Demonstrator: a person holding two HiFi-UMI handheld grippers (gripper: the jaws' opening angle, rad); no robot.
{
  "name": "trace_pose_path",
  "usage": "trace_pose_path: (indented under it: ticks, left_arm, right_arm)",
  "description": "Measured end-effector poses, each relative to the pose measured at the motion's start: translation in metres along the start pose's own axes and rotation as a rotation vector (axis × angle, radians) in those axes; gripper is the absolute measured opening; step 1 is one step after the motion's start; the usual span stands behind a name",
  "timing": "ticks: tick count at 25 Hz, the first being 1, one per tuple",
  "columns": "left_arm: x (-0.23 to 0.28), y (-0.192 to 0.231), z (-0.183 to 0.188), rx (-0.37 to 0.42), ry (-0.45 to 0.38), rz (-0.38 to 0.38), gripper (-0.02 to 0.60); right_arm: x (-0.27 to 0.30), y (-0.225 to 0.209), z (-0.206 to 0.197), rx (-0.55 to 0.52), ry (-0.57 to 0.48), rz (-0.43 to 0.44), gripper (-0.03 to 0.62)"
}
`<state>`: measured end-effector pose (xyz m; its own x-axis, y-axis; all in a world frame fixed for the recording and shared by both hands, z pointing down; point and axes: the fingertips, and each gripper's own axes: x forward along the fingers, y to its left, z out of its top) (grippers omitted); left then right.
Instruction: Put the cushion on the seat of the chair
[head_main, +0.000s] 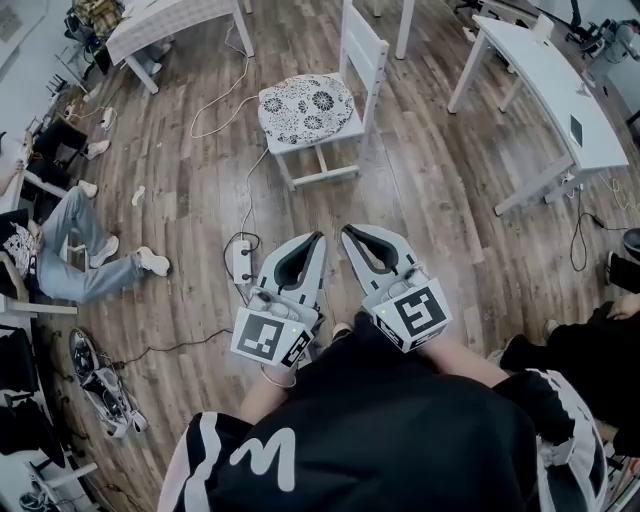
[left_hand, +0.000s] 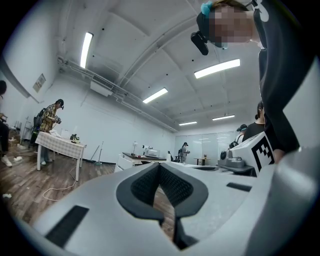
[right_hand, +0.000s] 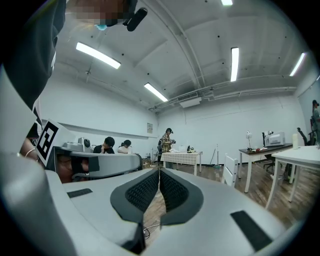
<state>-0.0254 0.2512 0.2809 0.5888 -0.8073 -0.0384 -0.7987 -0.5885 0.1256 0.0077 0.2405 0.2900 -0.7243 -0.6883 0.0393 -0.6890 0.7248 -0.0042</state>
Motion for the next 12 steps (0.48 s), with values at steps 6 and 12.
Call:
trace_pose_path:
  ticks: [6, 12]
  left_arm:
    - [0.0019, -0.0033, -0.0032, -0.004, -0.004, -0.015, 0.003]
    - [0.0019, -0.0095, -0.0011, 0.002, -0.009, -0.026, 0.003]
  right_arm:
    - [-0.0039, 0.0030, -0.0040, -0.057, 0.016, 0.002, 0.021]
    - [-0.0077, 0.0017, -0.0050, -0.054, 0.020, -0.005, 0.020]
